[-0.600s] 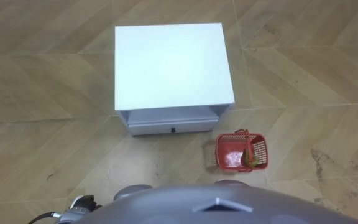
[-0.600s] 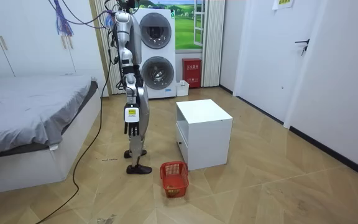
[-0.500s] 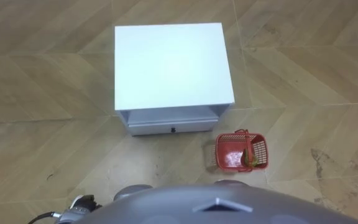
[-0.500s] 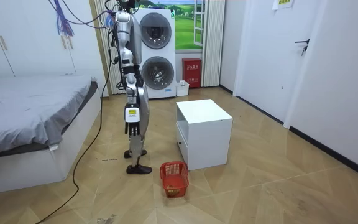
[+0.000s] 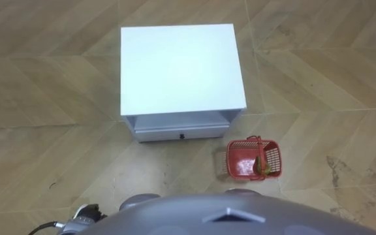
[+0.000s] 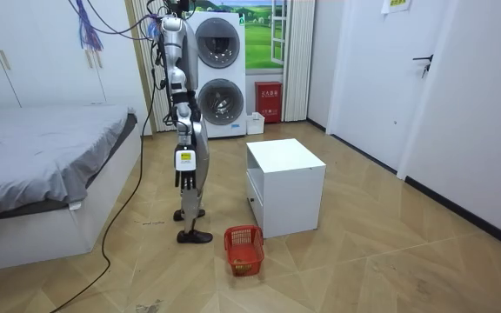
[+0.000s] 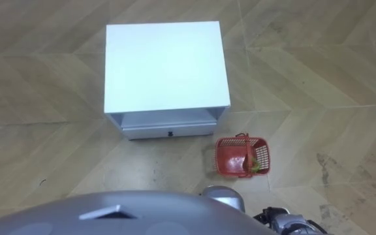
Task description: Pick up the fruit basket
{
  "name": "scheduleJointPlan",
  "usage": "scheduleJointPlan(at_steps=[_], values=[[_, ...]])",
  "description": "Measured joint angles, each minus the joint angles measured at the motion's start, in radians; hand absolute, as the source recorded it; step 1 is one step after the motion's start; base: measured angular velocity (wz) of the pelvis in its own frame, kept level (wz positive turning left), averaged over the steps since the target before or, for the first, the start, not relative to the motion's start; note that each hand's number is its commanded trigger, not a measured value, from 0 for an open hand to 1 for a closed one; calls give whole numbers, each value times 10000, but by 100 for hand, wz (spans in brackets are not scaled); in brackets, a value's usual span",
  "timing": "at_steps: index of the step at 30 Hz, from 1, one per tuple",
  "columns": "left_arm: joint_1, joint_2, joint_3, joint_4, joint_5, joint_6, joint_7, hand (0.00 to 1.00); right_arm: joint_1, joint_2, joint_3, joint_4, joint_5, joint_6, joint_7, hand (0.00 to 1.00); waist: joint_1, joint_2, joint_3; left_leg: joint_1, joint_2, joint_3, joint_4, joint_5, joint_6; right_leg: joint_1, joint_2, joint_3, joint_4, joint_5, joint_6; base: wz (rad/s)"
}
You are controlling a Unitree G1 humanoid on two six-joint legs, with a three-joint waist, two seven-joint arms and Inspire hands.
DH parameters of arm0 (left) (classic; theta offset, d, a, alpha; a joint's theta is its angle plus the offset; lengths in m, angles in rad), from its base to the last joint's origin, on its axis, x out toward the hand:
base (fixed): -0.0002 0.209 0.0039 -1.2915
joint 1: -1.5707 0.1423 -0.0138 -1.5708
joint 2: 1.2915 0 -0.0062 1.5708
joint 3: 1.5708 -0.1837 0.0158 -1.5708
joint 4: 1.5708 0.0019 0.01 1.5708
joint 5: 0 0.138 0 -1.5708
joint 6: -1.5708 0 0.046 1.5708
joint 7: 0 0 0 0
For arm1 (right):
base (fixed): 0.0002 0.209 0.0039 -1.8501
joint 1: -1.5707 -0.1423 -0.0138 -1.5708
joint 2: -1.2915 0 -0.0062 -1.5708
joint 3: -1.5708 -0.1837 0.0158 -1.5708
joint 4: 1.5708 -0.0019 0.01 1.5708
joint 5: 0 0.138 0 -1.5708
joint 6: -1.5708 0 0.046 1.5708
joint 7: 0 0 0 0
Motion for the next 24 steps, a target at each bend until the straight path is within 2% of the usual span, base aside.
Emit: scheduleJointPlan(at_steps=[20,24], values=[[-16,-19,14,2,25,0,-10,0,-1,1,5,29,22,-20,8,0,11,18,-2,-1,-1,-19,15,0,0,-1,-19,-69,24,-1,1,0],[11,-40,1,2,25,-22,-61,0,19,4,3,26,-13,-11,14,0,-4,-38,7,6,-62,-95,51,-6,11,-21,-97,-130,204,-97,19,6]])
